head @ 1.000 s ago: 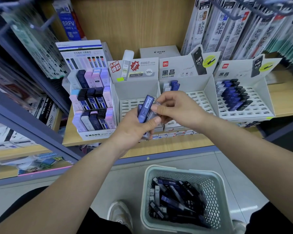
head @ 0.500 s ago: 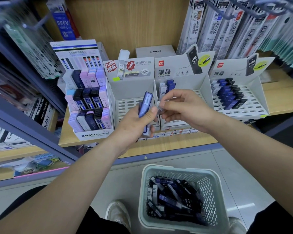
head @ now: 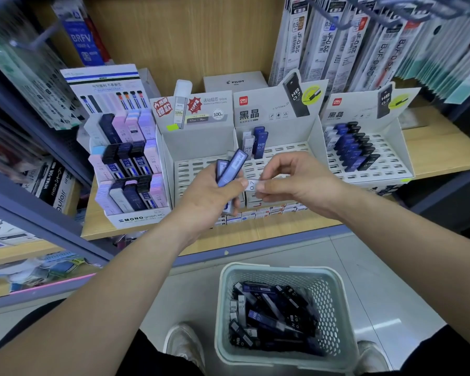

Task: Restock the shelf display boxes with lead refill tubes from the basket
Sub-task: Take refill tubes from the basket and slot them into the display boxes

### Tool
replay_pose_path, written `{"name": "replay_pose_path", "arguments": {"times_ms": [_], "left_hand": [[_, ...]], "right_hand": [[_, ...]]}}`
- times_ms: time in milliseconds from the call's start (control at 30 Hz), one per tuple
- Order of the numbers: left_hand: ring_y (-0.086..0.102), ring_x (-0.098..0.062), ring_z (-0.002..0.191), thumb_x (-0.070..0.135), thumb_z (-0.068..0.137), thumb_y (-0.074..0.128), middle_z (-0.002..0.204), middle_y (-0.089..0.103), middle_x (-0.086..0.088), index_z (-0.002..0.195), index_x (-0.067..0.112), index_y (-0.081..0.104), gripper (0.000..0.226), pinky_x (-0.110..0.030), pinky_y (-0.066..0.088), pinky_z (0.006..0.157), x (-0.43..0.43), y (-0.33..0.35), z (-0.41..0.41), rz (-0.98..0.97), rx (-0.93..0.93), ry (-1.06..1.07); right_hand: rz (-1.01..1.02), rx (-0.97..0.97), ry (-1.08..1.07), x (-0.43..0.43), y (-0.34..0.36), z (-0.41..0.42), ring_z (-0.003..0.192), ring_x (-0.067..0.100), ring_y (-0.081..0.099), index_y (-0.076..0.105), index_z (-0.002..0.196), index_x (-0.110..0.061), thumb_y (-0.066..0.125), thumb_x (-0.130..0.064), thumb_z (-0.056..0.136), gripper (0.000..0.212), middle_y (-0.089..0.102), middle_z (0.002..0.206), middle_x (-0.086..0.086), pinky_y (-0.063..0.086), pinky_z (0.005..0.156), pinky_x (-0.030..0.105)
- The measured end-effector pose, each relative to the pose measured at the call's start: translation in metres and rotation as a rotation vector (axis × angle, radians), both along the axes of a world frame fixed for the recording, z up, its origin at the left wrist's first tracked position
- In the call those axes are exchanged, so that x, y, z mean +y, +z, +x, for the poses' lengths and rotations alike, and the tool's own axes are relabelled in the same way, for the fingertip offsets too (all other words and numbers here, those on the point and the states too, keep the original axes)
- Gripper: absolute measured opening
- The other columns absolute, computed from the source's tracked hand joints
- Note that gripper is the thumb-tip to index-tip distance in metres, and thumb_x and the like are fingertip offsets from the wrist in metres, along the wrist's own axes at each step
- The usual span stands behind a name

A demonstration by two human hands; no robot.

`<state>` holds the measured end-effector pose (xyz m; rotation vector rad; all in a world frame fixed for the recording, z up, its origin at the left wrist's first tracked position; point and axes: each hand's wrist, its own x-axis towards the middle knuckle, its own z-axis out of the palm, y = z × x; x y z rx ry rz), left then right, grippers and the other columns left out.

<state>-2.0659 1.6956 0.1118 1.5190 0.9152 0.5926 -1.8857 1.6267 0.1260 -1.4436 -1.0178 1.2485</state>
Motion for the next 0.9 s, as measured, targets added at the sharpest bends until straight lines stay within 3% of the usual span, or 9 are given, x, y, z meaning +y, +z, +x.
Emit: {"name": "replay_pose_path", "arguments": {"times_ms": [100,200,333,400,500,600,667,733,900], "left_hand": [[0.055,-0.017,0.054,0.013,0.096,0.063,0.06,0.056,0.005,0.096,0.013,0.057,0.006,-0.027,0.05,0.055,-0.003,0.001,0.009,0.024,0.004,-0.034],[0.054,-0.014,0.055,0.013,0.097,0.062,0.067,0.057,0.002,0.1,0.011,0.058,0.005,-0.026,0.051,0.053,-0.009,0.003,0.022,-0.004,-0.02,-0.063],[0.054,-0.014,0.058,0.016,0.099,0.06,0.075,0.056,-0.002,0.096,0.015,0.058,0.004,-0.03,0.052,0.055,-0.015,0.006,0.04,-0.033,-0.036,-0.08],[0.056,-0.012,0.058,0.02,0.099,0.061,0.074,0.055,0.005,0.094,0.018,0.057,0.007,-0.032,0.054,0.06,-0.016,0.004,0.048,-0.031,-0.005,-0.078],[0.056,-0.012,0.058,0.024,0.099,0.061,0.073,0.055,0.011,0.095,0.018,0.057,0.008,-0.035,0.055,0.064,-0.019,0.001,0.058,-0.029,0.031,-0.108],[0.054,-0.008,0.055,0.023,0.1,0.06,0.076,0.053,0.006,0.095,0.016,0.055,0.01,-0.019,0.051,0.053,-0.025,0.001,0.066,-0.009,0.059,-0.125],[0.054,-0.008,0.055,0.022,0.099,0.06,0.078,0.052,0.004,0.096,0.016,0.055,0.009,-0.017,0.048,0.05,-0.026,0.001,0.072,0.006,0.07,-0.138],[0.055,-0.011,0.057,0.022,0.099,0.061,0.078,0.055,0.005,0.096,0.018,0.055,0.008,-0.017,0.047,0.05,-0.026,0.0,0.078,0.008,0.091,-0.145],[0.056,-0.015,0.061,0.022,0.099,0.062,0.075,0.057,0.006,0.092,0.023,0.055,0.009,-0.021,0.05,0.054,-0.025,-0.007,0.084,0.003,0.125,-0.162]], "right_hand": [[-0.02,-0.051,0.009,-0.007,0.001,0.003,0.072,0.027,0.073,0.063,0.086,-0.006,0.074,0.002,0.084,0.014,0.065,0.081,0.01,0.062,0.07,0.034],[-0.06,-0.12,0.083,-0.018,0.004,0.012,0.069,0.026,0.073,0.062,0.107,-0.009,0.07,0.004,0.087,0.026,0.069,0.088,0.01,0.06,0.066,0.034],[-0.091,-0.163,0.161,-0.039,0.008,0.033,0.083,0.034,0.075,0.059,0.125,-0.024,0.063,0.006,0.092,0.045,0.061,0.101,0.017,0.061,0.083,0.046],[-0.084,-0.192,0.082,-0.048,0.009,0.05,0.085,0.032,0.075,0.063,0.121,-0.025,0.062,0.002,0.094,0.038,0.058,0.106,0.016,0.061,0.082,0.044],[-0.012,-0.304,-0.153,-0.058,0.012,0.082,0.081,0.024,0.072,0.069,0.106,-0.02,0.068,-0.007,0.093,0.019,0.065,0.096,0.013,0.062,0.074,0.039],[0.056,-0.446,-0.342,-0.059,0.012,0.115,0.076,0.02,0.067,0.069,0.099,-0.017,0.073,-0.011,0.09,0.012,0.07,0.087,0.014,0.06,0.075,0.047],[0.102,-0.511,-0.422,-0.054,0.011,0.132,0.072,0.023,0.065,0.068,0.094,-0.017,0.073,-0.008,0.089,0.011,0.069,0.089,0.013,0.059,0.075,0.051],[0.13,-0.595,-0.457,-0.044,0.008,0.143,0.074,0.028,0.067,0.067,0.091,-0.02,0.072,-0.009,0.089,0.012,0.069,0.092,0.006,0.059,0.076,0.051],[0.131,-0.824,-0.385,-0.017,-0.006,0.154,0.085,0.017,0.067,0.067,0.089,-0.022,0.072,-0.011,0.087,0.013,0.071,0.09,-0.002,0.057,0.085,0.037]]}}
